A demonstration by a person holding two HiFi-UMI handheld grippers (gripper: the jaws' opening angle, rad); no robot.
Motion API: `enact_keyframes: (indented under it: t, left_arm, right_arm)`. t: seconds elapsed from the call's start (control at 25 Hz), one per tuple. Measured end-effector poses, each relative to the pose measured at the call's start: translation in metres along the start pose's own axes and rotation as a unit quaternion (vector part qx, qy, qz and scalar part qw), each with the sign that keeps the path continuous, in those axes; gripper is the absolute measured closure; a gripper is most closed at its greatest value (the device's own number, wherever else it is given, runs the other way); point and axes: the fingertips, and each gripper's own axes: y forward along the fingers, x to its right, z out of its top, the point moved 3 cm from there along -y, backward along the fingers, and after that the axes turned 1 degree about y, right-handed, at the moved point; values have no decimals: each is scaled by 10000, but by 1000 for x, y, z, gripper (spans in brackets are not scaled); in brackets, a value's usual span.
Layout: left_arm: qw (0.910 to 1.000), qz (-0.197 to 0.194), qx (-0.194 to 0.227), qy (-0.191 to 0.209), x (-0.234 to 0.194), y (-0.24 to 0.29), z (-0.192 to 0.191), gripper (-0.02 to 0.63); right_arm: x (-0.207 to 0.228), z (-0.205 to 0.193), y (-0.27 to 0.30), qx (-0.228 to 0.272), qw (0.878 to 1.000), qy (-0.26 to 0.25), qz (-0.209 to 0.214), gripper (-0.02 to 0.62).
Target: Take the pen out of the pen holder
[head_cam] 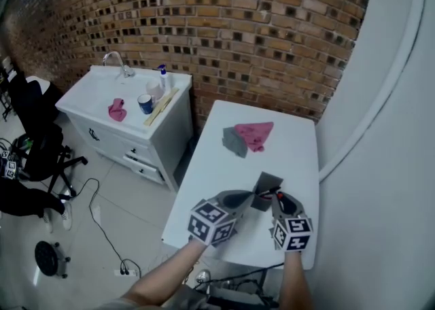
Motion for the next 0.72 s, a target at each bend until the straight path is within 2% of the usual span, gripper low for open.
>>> enact_keyframes:
  t: [0.72]
  left_arm:
    - [9981, 18, 526, 311, 11, -37, 49, 606]
  right_arm:
    - [-39, 92, -67, 1287, 9911, -327, 109, 535]
